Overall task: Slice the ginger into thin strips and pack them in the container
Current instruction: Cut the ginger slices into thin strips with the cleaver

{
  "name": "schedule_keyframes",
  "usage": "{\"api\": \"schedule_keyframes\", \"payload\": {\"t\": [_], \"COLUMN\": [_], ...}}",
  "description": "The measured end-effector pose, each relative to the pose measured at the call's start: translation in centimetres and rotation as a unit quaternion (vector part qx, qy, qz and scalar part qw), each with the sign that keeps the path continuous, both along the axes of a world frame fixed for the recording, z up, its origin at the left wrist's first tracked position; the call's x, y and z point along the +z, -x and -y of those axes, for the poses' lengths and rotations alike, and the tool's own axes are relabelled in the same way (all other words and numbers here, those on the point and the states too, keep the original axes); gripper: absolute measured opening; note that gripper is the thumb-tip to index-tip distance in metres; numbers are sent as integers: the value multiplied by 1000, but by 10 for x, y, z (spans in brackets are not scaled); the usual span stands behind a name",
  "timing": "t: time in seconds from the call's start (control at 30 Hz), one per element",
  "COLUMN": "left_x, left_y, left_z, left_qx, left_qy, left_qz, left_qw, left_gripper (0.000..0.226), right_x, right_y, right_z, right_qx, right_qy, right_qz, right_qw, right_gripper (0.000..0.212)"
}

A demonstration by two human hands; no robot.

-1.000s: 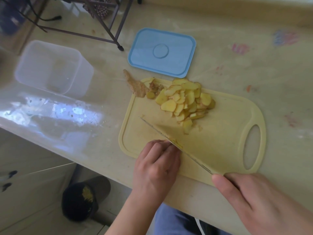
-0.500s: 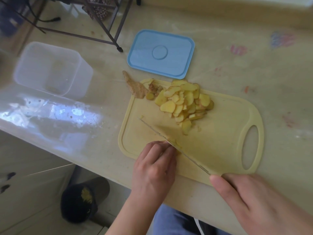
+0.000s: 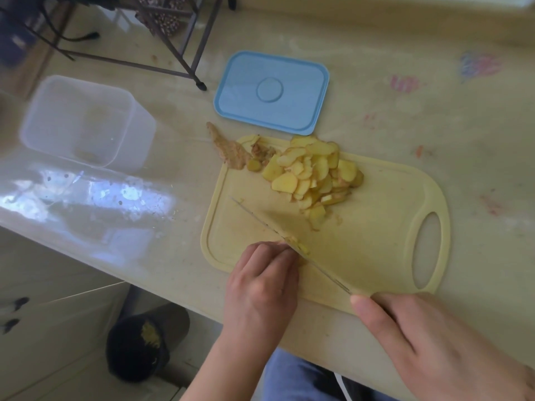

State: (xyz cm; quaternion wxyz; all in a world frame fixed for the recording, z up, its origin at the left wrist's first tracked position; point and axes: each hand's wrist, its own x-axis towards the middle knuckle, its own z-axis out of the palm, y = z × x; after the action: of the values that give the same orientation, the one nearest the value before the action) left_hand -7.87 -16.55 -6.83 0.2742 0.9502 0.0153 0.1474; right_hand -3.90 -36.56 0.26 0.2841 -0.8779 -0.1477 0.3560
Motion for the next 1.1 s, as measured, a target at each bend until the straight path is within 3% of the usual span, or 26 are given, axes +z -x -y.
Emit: {"api": "schedule_keyframes", "payload": {"t": [0.67,1.1], "left_x": [3,5], "left_y": [-1,-3], "left_z": [3,2], "left_qx": [26,-6], "left_qy": [-10,-4], "left_qz": [-9,-16], "left_qw": [1000,1000], "left_gripper": [16,20], "right_x": [3,-10], "right_y": [-4,-6], "right_z": [-1,-4], "right_qx": [3,2], "right_qy": [-5,-17], "right_qz": [-19,-14], "right_qw": [1000,1000], "right_gripper": [75,74]}}
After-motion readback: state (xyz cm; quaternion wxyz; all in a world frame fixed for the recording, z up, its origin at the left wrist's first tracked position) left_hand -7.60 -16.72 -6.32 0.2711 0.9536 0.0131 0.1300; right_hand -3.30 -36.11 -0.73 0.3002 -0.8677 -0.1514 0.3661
